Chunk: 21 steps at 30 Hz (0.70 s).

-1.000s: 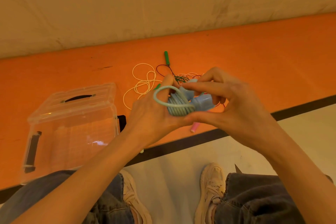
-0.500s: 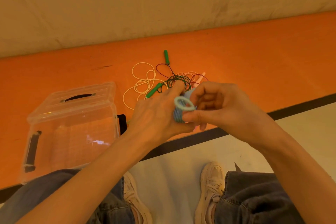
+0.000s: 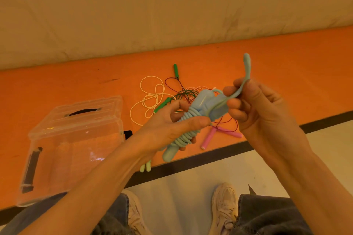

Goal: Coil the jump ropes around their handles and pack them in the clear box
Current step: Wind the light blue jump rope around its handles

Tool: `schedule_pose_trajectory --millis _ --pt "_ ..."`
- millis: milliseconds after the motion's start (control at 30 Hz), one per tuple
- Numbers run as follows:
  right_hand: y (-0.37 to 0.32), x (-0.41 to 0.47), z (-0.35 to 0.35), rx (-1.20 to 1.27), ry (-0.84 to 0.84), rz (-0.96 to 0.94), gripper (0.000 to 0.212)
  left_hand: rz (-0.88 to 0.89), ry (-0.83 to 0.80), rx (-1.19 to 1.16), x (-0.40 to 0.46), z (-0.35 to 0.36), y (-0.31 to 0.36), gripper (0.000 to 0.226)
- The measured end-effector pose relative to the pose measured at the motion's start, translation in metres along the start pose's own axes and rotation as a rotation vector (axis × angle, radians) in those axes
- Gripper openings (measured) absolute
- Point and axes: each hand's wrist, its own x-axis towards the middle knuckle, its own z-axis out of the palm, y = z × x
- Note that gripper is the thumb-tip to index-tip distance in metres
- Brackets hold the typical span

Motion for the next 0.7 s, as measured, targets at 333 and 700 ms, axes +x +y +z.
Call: schedule_pose_trajectory --millis 333,700 --pt "0.004 -0.007 -0.001 -0.364 -0.187 -0.205 0.035 0.048 0.263 0.151 -0.001 0.003 0.003 0.075" --pt "0.014 -0.005 -0.001 -0.548 -0.033 -0.386 0.016 0.236 0.457 0.447 -0.005 -0.001 0.009 0.07"
